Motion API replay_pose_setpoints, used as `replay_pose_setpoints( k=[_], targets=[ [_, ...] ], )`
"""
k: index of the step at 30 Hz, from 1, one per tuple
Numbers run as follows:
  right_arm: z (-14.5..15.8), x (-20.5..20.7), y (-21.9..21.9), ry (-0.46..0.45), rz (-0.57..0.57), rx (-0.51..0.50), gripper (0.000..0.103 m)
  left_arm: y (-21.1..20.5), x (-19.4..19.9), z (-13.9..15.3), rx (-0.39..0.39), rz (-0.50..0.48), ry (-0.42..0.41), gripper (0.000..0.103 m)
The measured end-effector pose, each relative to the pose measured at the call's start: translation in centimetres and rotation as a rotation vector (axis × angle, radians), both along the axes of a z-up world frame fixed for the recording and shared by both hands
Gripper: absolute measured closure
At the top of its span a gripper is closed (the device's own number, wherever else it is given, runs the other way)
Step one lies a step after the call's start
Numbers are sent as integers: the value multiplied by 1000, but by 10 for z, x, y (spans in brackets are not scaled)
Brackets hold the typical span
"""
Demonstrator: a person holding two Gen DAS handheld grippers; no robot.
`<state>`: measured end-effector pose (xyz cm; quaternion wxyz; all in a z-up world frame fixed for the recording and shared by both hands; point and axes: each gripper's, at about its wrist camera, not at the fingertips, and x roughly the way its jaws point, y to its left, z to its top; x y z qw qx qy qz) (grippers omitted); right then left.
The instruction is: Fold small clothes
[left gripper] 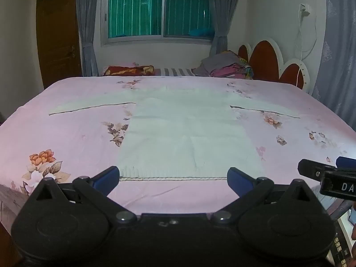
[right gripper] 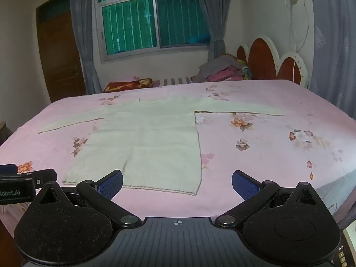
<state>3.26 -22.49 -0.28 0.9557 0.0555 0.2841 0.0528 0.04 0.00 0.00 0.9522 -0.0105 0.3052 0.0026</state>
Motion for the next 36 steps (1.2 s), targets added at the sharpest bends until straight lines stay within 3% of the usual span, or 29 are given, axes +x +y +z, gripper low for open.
replay_pose_setpoints(
  k=[36],
  targets=[
    [-4,-4,-3,-2,0,7,0,-3,3,-3,20,0,-9,0]
  ],
)
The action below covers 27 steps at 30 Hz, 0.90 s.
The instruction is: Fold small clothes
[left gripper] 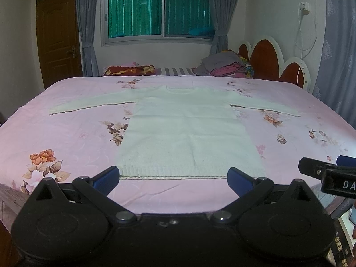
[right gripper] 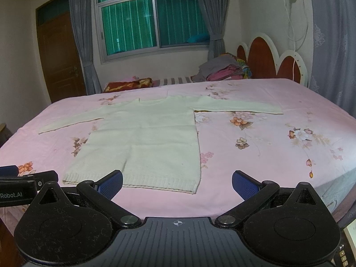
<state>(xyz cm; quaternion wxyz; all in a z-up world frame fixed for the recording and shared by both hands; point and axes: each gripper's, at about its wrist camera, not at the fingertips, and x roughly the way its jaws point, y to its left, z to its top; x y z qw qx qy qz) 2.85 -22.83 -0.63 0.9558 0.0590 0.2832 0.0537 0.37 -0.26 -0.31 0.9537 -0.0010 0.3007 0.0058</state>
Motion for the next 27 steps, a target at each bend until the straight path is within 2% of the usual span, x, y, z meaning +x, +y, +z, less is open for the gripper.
replay_pose_setpoints(
  k=[27],
  targets=[
    [4,4,1,-1,4,-2,0,5,-3,0,-5,2,-6,0]
  ],
)
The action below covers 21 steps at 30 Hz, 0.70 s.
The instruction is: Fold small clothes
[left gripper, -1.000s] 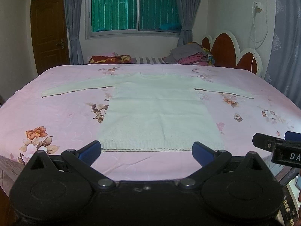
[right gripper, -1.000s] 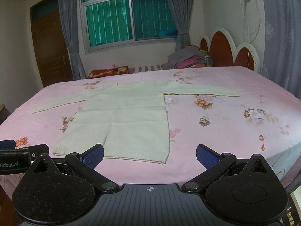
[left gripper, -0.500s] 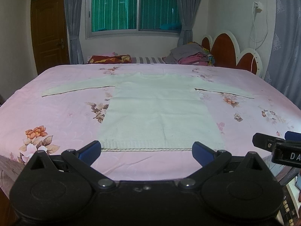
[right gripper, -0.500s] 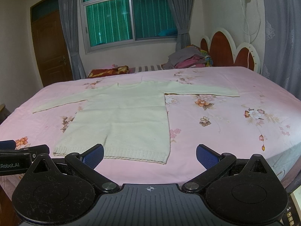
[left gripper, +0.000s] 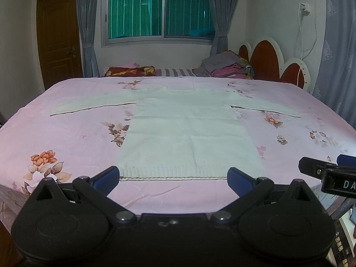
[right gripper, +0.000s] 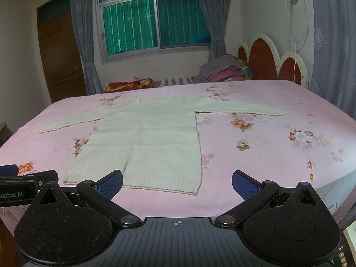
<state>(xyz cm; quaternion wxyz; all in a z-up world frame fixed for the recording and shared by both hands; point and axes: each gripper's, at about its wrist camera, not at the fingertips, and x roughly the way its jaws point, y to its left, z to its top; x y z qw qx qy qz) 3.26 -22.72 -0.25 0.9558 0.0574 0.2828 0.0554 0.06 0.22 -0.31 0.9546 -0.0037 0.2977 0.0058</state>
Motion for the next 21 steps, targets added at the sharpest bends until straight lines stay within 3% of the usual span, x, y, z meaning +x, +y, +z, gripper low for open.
replay_pose_setpoints(
  k=[21],
  targets=[
    [2,0,1,0,1,-2,0,1,-1,2,0,2,3,0]
  ],
)
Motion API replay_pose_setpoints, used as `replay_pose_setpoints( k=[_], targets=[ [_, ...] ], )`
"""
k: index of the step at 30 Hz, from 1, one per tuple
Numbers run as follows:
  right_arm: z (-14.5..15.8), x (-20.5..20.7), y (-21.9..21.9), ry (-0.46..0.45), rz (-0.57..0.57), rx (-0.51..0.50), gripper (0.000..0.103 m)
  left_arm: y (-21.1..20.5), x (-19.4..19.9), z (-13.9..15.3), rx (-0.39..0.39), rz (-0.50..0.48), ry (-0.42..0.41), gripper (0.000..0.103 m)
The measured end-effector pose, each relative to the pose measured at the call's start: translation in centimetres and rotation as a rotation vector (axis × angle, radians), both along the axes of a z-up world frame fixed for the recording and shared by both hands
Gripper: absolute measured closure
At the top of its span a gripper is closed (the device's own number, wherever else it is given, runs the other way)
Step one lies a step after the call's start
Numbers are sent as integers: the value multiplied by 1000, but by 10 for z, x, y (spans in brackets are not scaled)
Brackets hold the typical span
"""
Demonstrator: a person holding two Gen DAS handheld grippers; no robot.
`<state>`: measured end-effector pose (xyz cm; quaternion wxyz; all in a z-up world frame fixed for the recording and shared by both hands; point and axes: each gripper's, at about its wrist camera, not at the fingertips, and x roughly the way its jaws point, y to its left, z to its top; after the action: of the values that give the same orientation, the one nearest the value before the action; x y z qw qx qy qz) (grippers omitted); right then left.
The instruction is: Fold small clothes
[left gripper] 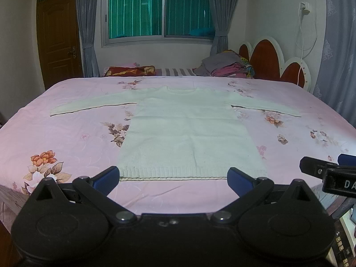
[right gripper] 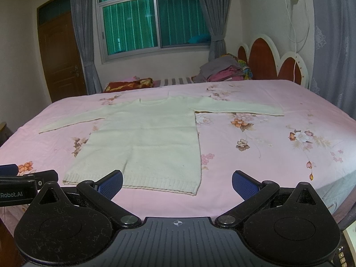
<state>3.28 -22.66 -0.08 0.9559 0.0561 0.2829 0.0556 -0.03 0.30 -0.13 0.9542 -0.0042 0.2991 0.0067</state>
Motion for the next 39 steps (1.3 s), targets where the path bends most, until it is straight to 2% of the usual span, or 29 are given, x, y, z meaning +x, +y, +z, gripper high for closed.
replay_pose_setpoints(
  k=[22,30,39],
  targets=[
    [-3,2,0,12,0,4,0,0,6,-2,5,1,15,0],
    [-7,24,0,4,-21,3,0,4,37,5,11,-6,-5,0],
    [-12,81,5,15,-51,-16,0,15,94,-2,-10,-24,-4,0]
  ],
)
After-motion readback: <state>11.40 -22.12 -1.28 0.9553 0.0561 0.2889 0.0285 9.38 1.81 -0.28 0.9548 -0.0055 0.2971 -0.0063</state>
